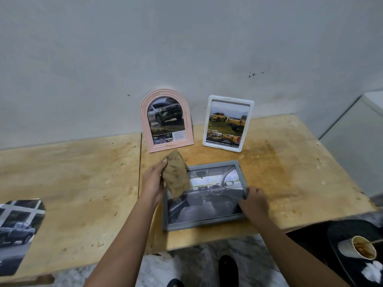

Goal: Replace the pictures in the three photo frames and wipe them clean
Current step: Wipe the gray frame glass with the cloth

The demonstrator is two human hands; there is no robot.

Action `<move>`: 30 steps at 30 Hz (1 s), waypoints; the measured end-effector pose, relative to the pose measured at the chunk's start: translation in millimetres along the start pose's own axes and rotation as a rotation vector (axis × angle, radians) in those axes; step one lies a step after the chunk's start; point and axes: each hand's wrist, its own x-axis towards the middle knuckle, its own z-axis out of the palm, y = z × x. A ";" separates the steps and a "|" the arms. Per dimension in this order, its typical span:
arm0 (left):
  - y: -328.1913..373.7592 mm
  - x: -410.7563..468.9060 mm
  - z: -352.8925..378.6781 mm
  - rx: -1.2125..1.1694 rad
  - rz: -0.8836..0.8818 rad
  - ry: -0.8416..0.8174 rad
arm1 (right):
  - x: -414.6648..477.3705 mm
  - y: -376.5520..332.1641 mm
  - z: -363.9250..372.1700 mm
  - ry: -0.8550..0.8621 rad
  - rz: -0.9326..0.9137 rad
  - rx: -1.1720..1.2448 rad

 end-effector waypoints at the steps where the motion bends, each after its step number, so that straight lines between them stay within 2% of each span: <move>1: -0.6 -1.7 5.6 0.013 -0.010 -0.037 | 0.5 -9.0 -2.2 0.008 -0.060 0.114; 2: -1.5 -3.6 11.4 0.030 -0.028 -0.076 | 0.6 -20.3 -6.0 -0.032 -0.100 0.270; 4: -5.5 -5.8 19.9 0.085 -0.072 -0.136 | -0.6 -47.5 -15.2 -0.252 -0.152 0.566; 6: -9.9 -8.7 27.7 0.144 -0.086 -0.187 | -5.5 -70.4 -20.1 -0.478 -0.190 0.744; 8: -12.3 -8.9 33.9 0.217 -0.073 -0.225 | -7.4 -85.4 -18.9 -0.585 -0.196 0.880; 11: -10.0 -6.4 36.5 0.253 -0.053 -0.251 | -3.5 -91.0 -13.9 -0.550 -0.177 0.936; 15: -10.4 1.5 23.0 0.391 0.035 -0.243 | 1.8 -87.6 -13.4 -0.610 -0.153 0.787; 18: -26.1 10.3 -4.7 0.538 0.122 -0.051 | 13.2 -88.1 -9.1 -0.648 0.003 0.754; 20: -43.8 8.8 -29.1 0.613 0.131 0.105 | 19.8 -86.9 -5.9 -0.654 0.184 0.898; 22: -65.1 1.5 -52.6 0.665 0.115 0.232 | 25.3 -82.7 -0.7 -0.593 0.249 0.970; 25: -94.5 -8.8 -73.8 0.738 0.149 0.239 | 34.8 -88.1 7.1 -0.553 0.267 1.027; 27: -105.6 -9.6 -77.2 0.776 0.162 0.192 | 39.9 -105.0 10.2 -0.560 0.238 1.035; 28: -109.2 -8.0 -79.0 0.784 0.161 0.177 | 43.4 -115.9 14.0 -0.533 0.156 0.946; 30: -110.9 -5.5 -81.2 0.795 0.161 0.146 | 39.7 -140.3 18.2 -0.430 -0.138 0.685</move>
